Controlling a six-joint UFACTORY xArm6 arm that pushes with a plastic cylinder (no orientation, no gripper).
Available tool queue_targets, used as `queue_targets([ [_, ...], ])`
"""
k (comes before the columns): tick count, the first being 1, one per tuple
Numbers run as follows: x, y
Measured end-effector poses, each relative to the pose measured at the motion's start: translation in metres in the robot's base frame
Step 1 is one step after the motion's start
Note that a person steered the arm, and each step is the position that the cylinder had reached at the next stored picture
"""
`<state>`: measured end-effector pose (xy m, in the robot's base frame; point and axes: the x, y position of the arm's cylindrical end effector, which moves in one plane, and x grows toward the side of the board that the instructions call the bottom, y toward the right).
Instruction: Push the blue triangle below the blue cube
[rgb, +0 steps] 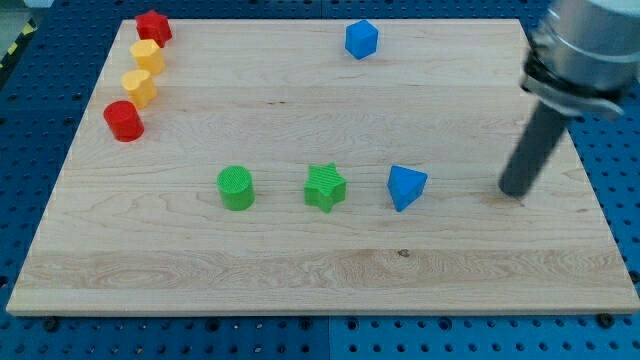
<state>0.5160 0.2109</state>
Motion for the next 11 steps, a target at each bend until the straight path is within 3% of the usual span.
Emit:
queue_targets([
  [1,0.030,-0.029],
  [2,0.024,-0.105],
  [3,0.020,-0.109],
  [5,-0.032,-0.127],
  [7,-0.063,-0.188],
  [9,-0.090,-0.185],
  [11,-0.148,-0.186],
])
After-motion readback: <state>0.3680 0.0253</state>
